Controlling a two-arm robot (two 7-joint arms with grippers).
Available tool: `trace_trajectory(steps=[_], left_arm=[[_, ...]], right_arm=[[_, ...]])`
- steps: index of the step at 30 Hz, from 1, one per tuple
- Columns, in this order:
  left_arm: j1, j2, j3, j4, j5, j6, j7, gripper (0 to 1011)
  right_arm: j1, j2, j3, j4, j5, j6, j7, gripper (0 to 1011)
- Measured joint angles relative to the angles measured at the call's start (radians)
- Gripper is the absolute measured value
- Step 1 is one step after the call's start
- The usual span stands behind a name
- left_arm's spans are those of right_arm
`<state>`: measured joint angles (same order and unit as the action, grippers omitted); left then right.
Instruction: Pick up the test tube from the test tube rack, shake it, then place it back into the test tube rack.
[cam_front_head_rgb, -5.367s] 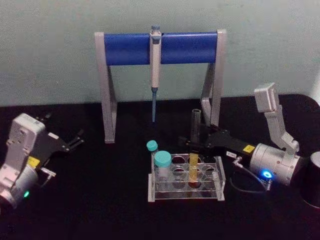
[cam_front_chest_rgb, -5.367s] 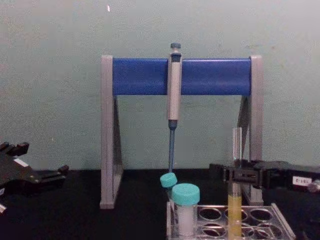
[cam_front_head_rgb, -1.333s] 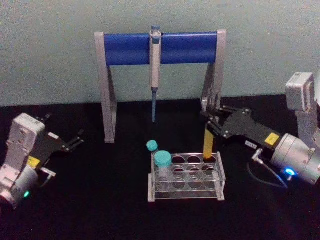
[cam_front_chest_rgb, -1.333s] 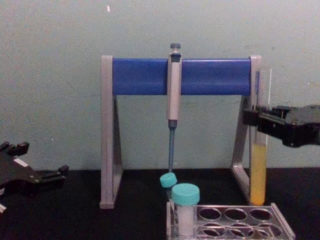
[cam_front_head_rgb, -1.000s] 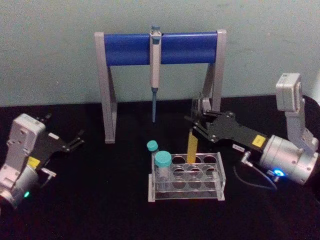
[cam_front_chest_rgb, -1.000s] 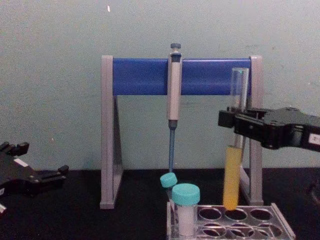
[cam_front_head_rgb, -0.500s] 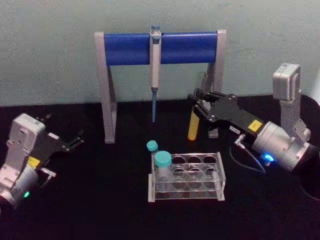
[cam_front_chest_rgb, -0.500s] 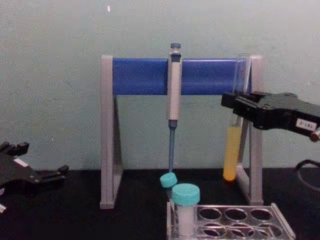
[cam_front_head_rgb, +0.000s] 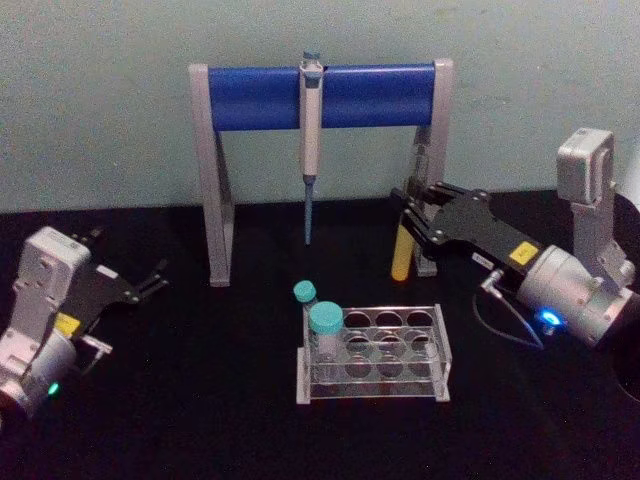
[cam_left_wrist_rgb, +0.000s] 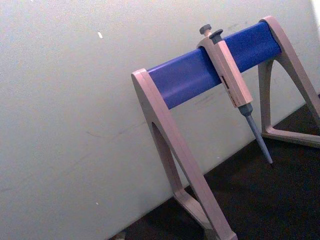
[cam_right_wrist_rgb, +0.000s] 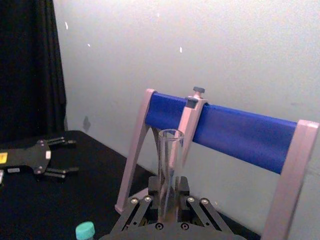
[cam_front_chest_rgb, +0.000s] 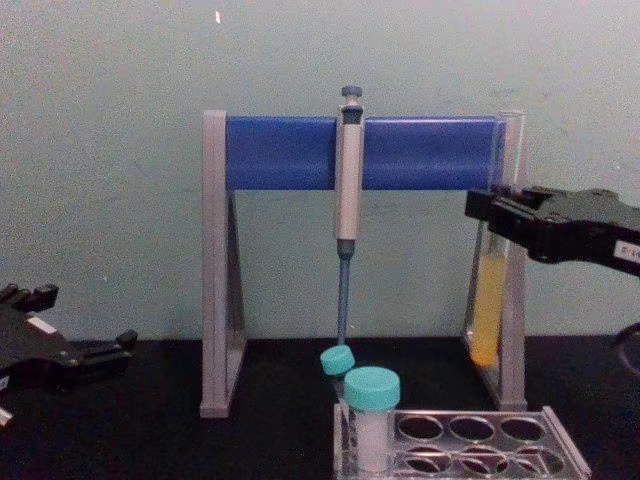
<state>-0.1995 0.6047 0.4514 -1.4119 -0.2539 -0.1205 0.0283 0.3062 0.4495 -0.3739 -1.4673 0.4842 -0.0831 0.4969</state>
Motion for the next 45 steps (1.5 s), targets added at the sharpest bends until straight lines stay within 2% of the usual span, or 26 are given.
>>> trace_trajectory(steps=[4,10,15,19,24,25,28,31,37,45], left_arm=[[0.0,0.0,0.0,0.0,0.0,0.0,0.0,1010],[0.0,0.0,0.0,0.0,0.0,0.0,0.0,1010],[0.0,0.0,0.0,0.0,0.0,0.0,0.0,1010],[0.0,0.0,0.0,0.0,0.0,0.0,0.0,1010],[0.0,0.0,0.0,0.0,0.0,0.0,0.0,1010],[0.0,0.0,0.0,0.0,0.0,0.0,0.0,1010],[0.0,0.0,0.0,0.0,0.0,0.0,0.0,1010],[0.0,0.0,0.0,0.0,0.0,0.0,0.0,1009],[0.0,0.0,0.0,0.0,0.0,0.0,0.0,1010],[0.0,0.0,0.0,0.0,0.0,0.0,0.0,1010]], right_arm=[[-0.023,0.018,0.012,-0.031,-0.004,0.017,-0.007,223],[-0.079,0.061,0.031,-0.115,0.001,0.063,-0.011,223],[-0.108,0.091,0.029,-0.164,0.027,0.111,0.01,223],[-0.11,0.094,0.018,-0.174,0.048,0.121,0.03,223],[-0.073,0.076,-0.027,-0.148,0.076,0.12,0.078,223],[-0.073,0.076,-0.027,-0.148,0.076,0.12,0.078,223],[-0.033,0.051,-0.052,-0.102,0.077,0.096,0.091,223],[-0.007,0.031,-0.062,-0.064,0.07,0.066,0.088,223],[0.027,-0.008,-0.055,0.002,0.043,0.011,0.048,223],[0.026,-0.02,-0.024,0.026,0.024,0.0,0.006,224]])
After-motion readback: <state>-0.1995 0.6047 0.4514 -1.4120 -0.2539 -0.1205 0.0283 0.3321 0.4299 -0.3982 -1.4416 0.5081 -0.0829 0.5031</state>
